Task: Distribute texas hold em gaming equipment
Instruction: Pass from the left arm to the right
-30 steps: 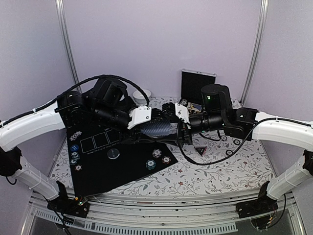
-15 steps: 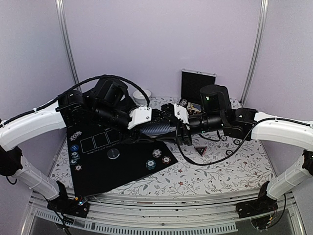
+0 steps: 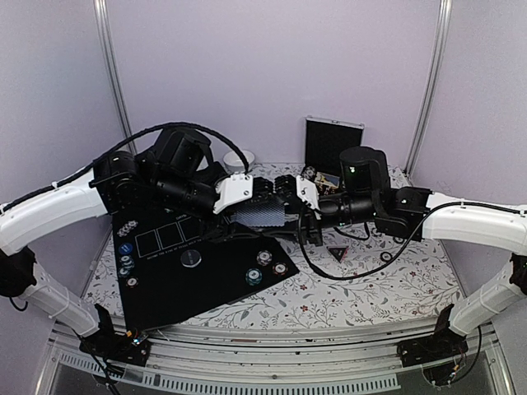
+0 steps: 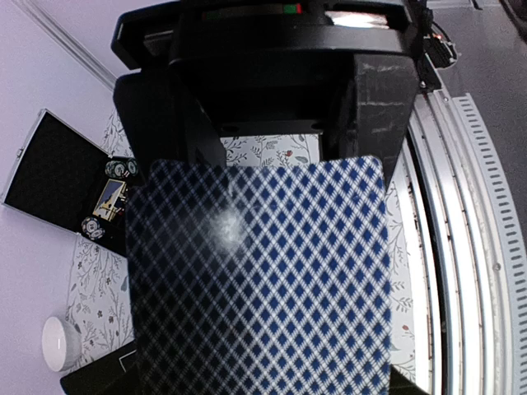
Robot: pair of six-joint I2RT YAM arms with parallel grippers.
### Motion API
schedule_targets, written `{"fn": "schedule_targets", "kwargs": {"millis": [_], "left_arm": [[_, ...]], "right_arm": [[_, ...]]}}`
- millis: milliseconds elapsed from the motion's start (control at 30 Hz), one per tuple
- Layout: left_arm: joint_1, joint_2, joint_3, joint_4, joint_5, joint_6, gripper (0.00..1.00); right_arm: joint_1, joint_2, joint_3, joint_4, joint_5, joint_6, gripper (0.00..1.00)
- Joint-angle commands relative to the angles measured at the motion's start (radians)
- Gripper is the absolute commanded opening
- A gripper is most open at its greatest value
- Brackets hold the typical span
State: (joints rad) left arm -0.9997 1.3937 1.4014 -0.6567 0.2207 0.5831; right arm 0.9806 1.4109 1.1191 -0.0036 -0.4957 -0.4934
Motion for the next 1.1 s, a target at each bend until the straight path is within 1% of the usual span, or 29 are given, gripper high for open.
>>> {"fn": "schedule_targets", "kwargs": {"millis": [0,67,133,167,333,433,467,533,667,767,833,900,933,1067], "left_arm": [[0.008,-0.02,0.003,0.046,0.021,-0.006,0.56],[0.009,-0.011,0.008,0.034,0.026,-0.001,0.53],[0.009,-0.003,0.013,0.023,0.025,0.0,0.52],[0.009,0.001,0.013,0.022,0.022,0.001,0.53],[0.01,0.004,0.007,0.02,0.01,0.001,0.62],[0.01,0.011,0.007,0.02,-0.005,0.002,0.64],[0.009,0.015,0.006,0.02,-0.007,0.001,0.62],[0.01,0.022,0.01,0.02,-0.008,0.0,0.54],[0.009,0.024,0.013,0.02,-0.012,0.002,0.46],[0.01,0.021,0.015,0.02,-0.016,0.002,0.44],[0.01,0.018,0.013,0.022,-0.02,0.001,0.43],[0.01,0.015,0.011,0.028,-0.029,0.0,0.42],[0.01,0.012,0.01,0.032,-0.033,0.0,0.42],[0.013,0.006,0.01,0.04,-0.042,0.0,0.42]], "right_arm": [[0.002,-0.032,-0.01,0.053,-0.027,0.025,0.28],[0.002,-0.033,-0.01,0.065,-0.036,0.034,0.28],[0.001,-0.037,-0.009,0.077,-0.044,0.045,0.28],[0.002,-0.039,-0.009,0.082,-0.052,0.05,0.28],[0.002,-0.045,-0.011,0.091,-0.077,0.056,0.28],[0.003,-0.047,-0.009,0.093,-0.091,0.059,0.28],[0.001,-0.05,-0.009,0.094,-0.092,0.06,0.28],[0.001,-0.052,-0.009,0.096,-0.091,0.062,0.28],[0.002,-0.054,-0.014,0.096,-0.082,0.062,0.28],[0.003,-0.064,-0.023,0.094,-0.067,0.062,0.28],[0.002,-0.072,-0.03,0.094,-0.052,0.06,0.32],[0.002,-0.08,-0.038,0.093,-0.035,0.059,0.4],[0.001,-0.083,-0.042,0.093,-0.022,0.06,0.47],[0.003,-0.097,-0.059,0.085,0.009,0.068,0.69]]}}
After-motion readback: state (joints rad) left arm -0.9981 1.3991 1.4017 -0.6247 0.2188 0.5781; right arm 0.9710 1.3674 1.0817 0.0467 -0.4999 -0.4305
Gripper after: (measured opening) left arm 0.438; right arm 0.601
